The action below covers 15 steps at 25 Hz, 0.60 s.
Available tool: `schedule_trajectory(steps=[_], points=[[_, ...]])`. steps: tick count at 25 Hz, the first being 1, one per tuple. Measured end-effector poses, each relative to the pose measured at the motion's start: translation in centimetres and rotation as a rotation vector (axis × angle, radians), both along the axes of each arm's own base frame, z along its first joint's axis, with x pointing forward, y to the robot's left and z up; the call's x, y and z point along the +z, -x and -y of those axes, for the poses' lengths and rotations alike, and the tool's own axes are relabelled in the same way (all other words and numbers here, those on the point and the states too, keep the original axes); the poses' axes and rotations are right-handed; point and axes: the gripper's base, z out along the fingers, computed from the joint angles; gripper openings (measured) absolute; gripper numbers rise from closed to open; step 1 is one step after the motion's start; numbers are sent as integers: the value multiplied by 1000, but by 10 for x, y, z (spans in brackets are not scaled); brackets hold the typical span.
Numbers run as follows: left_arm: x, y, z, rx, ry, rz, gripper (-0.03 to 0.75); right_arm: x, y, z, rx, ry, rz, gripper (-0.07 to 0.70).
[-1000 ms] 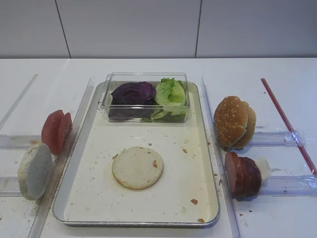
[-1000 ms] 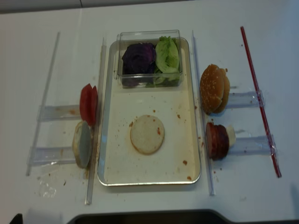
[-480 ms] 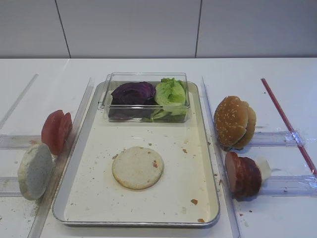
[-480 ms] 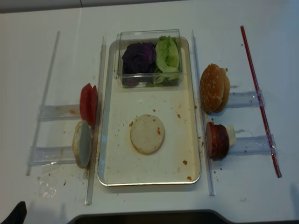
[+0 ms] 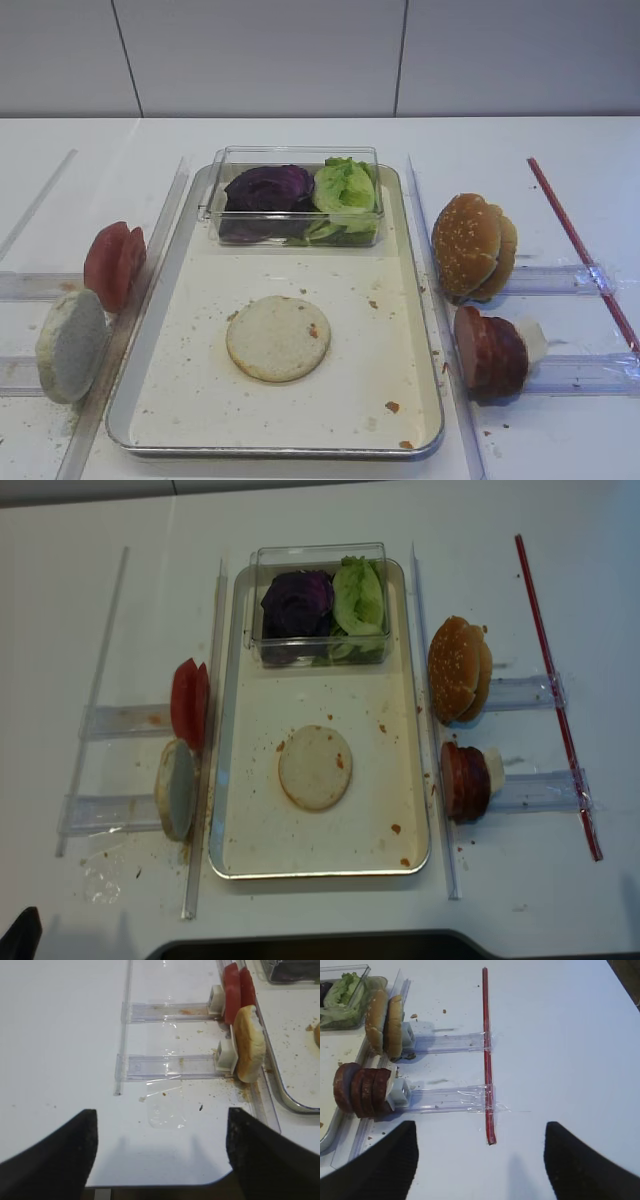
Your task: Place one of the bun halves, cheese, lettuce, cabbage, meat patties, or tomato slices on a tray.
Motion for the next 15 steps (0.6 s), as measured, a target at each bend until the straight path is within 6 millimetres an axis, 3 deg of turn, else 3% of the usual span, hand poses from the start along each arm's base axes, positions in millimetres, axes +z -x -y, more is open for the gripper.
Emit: schedule_trajectory(steps=[15], points=[[0, 0, 0, 3, 1, 0, 491, 0, 0, 0, 0, 0, 0, 526]])
